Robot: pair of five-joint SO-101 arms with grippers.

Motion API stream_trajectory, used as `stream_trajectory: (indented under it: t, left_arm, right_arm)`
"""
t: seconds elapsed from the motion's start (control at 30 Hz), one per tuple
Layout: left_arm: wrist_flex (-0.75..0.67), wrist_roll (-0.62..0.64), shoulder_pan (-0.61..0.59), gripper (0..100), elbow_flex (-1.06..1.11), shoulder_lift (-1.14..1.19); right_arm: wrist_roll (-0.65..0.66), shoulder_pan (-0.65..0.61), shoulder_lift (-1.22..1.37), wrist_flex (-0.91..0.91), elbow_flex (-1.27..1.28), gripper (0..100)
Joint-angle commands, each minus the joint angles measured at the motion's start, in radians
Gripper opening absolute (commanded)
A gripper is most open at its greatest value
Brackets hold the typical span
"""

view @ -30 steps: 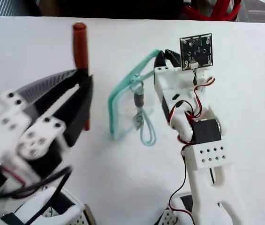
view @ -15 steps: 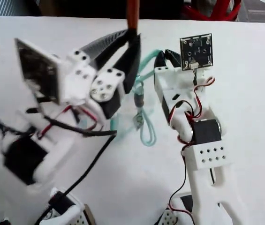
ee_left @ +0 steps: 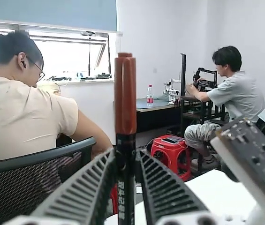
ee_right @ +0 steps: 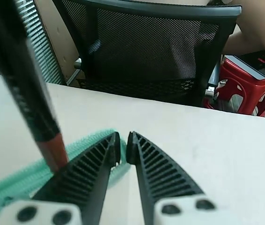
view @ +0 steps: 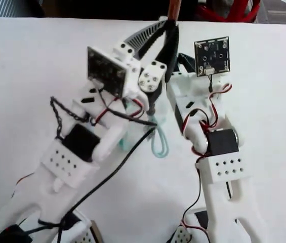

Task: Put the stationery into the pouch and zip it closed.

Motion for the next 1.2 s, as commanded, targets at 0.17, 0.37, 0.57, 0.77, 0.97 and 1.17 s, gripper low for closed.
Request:
stream_trajectory:
  t: [0.17, 0.37, 0.57, 0.77, 0.97, 1.17]
  left_arm:
    - [-0.044, -0.005, -0.012, 2, 0.060, 0.022]
    - [-0.080, -0.005, -0.061, 2, 0.132, 0.022]
    - [-0.091, 0.026, -0.093, 10, 0.187, 0.019]
    - [0.255, 0.250, -0.107, 17, 0.017, 0.021]
    - [0.560, 0.281, -0.166, 19, -0.235, 0.021]
    - [0.839, 0.276, -0.389, 19, -0.436, 0.019]
  right_arm:
    - [0.000, -0.007, 0.012, 0.004, 0.048, 3.0]
    - [0.000, -0.007, 0.013, 0.004, 0.048, 3.0]
    - [0.002, -0.007, 0.019, 0.002, 0.048, 3.0]
    - [0.002, -0.008, 0.021, 0.002, 0.048, 3.0]
    - [-0.002, -0.013, 0.021, -0.028, 0.077, 3.0]
    - [0.003, -0.013, 0.018, -0.088, 0.118, 3.0]
